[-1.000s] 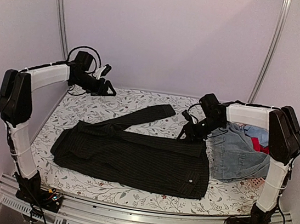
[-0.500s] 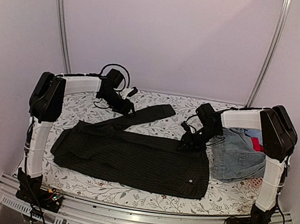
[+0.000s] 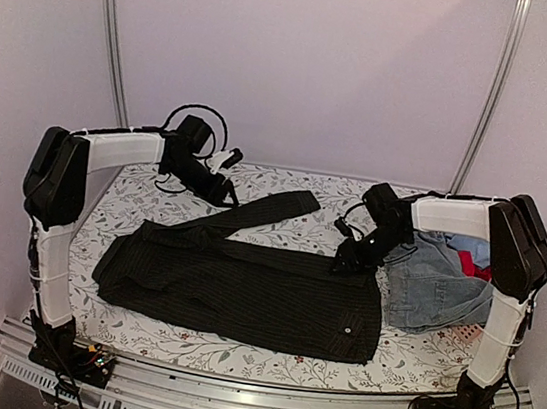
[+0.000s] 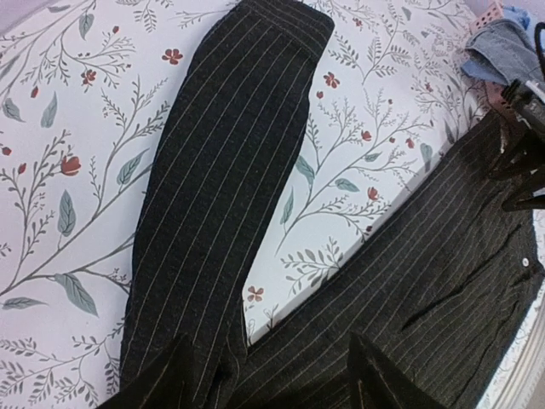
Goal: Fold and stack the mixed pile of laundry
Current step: Adjust the rectangle-folded shirt at the center of the board.
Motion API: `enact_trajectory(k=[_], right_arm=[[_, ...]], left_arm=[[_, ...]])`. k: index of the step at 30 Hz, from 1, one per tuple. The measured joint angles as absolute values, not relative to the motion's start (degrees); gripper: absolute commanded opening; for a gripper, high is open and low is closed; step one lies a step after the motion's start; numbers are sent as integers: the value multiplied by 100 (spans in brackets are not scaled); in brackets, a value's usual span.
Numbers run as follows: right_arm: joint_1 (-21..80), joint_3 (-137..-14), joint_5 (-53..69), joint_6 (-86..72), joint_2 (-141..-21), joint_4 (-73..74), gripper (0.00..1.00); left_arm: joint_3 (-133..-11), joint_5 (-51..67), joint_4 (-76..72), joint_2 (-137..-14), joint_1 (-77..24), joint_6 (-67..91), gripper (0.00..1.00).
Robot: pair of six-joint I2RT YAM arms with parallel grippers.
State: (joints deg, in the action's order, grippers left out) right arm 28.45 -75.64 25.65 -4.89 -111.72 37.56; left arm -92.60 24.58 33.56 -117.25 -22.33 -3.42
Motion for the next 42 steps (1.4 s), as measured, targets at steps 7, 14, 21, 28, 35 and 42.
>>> enact_trajectory(k=[7, 14, 21, 28, 35, 42], right_arm=[[2845, -7459, 2469, -493, -11177, 3854, 46], [2845, -7467, 2414, -598, -11174, 3859, 46], [2827, -7474, 2290, -790, -11100, 3844, 47], [2663, -7535, 2132, -880, -10805, 3815, 50], [2543, -7548, 1865, -755, -10488, 3653, 71], [2545, -7262, 1616, -270, -9507, 2731, 87]], left_arm=[[-9727, 2196, 3164, -12103, -2255, -255, 59], [-10851, 1966, 3028, -13260, -2547, -410, 59], [-12027, 1723, 3107, -14306, -3068, -580, 61], [-12597, 1422, 3039, -14916, -3227, -648, 46], [-12606, 1361, 3046, -14940, -3245, -744, 0], [-12068, 2353, 3218, -14459, -3181, -707, 0]])
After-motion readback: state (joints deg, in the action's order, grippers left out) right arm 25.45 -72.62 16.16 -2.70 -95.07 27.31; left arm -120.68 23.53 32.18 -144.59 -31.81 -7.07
